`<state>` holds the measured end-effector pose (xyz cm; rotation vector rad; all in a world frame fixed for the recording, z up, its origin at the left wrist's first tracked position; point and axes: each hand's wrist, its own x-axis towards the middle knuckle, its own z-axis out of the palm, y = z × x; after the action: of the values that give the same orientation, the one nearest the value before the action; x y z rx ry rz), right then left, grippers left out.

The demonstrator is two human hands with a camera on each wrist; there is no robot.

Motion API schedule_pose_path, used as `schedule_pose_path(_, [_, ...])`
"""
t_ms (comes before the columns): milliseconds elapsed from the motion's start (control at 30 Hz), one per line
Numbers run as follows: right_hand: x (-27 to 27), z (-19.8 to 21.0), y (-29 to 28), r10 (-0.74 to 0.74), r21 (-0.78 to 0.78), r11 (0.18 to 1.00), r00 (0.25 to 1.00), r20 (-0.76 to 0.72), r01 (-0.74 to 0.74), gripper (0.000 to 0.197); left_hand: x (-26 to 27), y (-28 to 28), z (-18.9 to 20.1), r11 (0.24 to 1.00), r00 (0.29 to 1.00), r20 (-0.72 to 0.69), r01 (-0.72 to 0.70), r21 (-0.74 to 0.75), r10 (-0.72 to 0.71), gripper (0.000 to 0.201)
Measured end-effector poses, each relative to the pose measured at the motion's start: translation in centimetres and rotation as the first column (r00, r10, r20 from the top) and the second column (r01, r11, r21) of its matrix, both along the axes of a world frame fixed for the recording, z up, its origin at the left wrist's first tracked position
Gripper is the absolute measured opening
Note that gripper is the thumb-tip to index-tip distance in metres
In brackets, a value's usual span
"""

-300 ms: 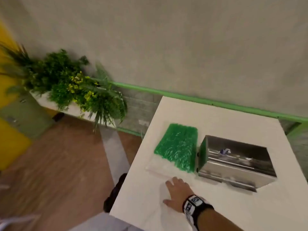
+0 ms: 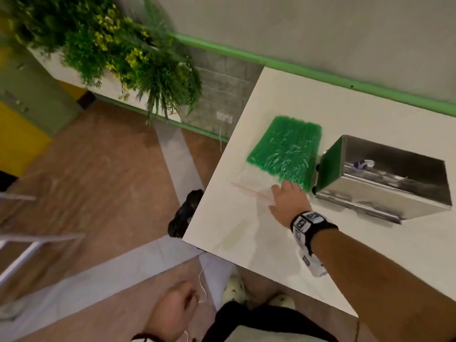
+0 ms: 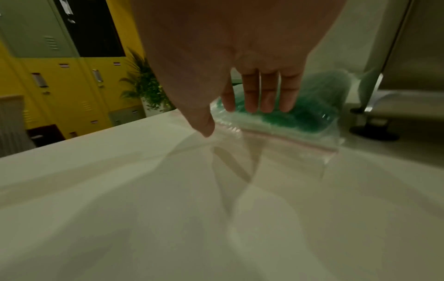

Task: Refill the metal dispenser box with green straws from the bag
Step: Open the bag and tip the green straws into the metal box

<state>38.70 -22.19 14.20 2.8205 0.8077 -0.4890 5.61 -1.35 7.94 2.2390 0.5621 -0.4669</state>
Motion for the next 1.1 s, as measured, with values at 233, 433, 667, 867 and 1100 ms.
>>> schedule_pose_path(233, [-1.1, -0.5, 0.3, 0.056, -0.194, 0.980, 0.997, 0.048, -0.045, 0.031, 5.1, -1.5, 5.0, 0.984, 0.969, 0.188, 0.144, 0.104, -0.162, 0.016])
schedule_pose_path(433, [-1.9, 0.9, -0.6, 0.091, -0.025, 0.995, 0.987, -0.129, -0.095, 0.015, 10.3, -2.9, 8.3, 0.966, 0.912, 0.323, 0.221, 0.133, -0.253, 0.018])
schedule_pose_path(667, [-4.1, 9.0, -1.7, -0.099, 0.565, 0.379, 0.640, -0.762, 0.732, 0.010, 17.6, -6.5, 13.0, 0.992, 0.913, 0.387, 0.109, 0.067, -0.127, 0.030])
schedule_pose_path(867, [-3.1, 17.7, -5.4, 0.208, 0.492, 0.054, 0.472, -0.857, 0.869, 0.014, 21.5, -12.9, 20.1, 0.995, 0.756, 0.654, 0.042, -0.089, 0.026, 0.034])
schedule_pose_path(1100, [-3.2, 19.4, -12.2, 0.119, 0.580, 0.167, 0.567, -0.815, 0.797, 0.019, 20.8, -19.0, 21.7, 0.981, 0.706, 0.707, 0.166, -0.104, -0.045, 0.018])
